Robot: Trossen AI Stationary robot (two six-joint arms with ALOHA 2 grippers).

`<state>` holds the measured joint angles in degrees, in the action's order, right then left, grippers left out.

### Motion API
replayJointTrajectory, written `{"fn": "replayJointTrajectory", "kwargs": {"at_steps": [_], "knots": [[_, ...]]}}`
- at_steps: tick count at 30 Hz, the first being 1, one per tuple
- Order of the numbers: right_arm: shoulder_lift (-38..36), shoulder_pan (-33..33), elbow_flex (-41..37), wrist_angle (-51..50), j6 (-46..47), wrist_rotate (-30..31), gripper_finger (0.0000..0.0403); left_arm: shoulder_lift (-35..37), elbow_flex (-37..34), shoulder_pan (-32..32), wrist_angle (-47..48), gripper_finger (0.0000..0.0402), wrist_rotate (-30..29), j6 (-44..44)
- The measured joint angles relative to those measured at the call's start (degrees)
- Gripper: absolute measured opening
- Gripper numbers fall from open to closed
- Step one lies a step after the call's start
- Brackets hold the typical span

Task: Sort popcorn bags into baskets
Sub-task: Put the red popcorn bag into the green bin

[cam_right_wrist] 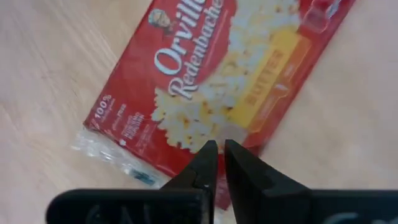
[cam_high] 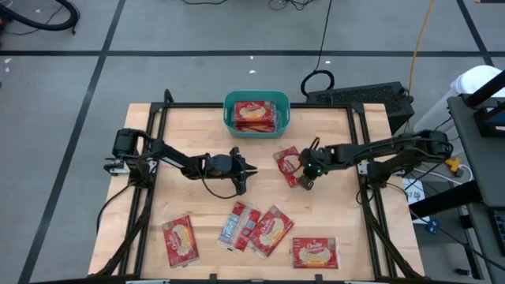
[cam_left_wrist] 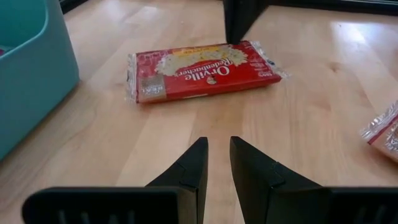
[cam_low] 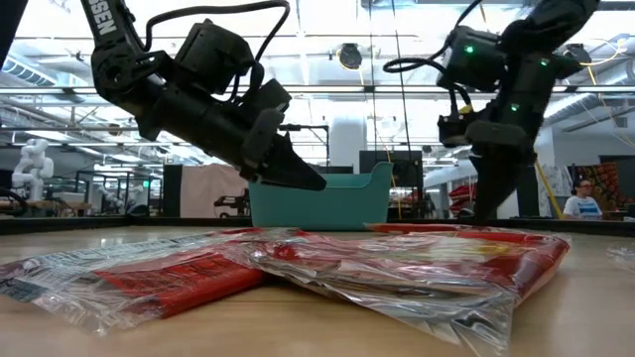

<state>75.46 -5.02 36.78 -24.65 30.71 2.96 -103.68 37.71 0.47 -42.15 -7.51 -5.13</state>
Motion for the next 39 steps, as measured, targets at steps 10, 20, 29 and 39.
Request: {"fn": "replayJointTrajectory", "kwargs": {"at_steps": [10,20,29,39], "knots": [[4.24,6.41,-8.34,30.32,6.11,0.02,0.0027,0.00,0.00,-0.18,-0.02,0.0072,0.15,-1.42],[4.83,7.83,-8.29,51.41,-1.74,3.21,0.0027,0.00,-0.02,-0.28,-0.75,0.0072,2.28,-1.44],[-2.93,-6.06,-8.25,35.36,-12.01,5.84,0.0041,0.00,-0.01,-0.31,-2.68,0.0072,6.03,-1.50],[4.32,-23.74,-8.25,39.82,-21.93,-10.35,0.0104,-0.11,8.44,-6.29,0.74,0.0072,3.00,-0.12]]}}
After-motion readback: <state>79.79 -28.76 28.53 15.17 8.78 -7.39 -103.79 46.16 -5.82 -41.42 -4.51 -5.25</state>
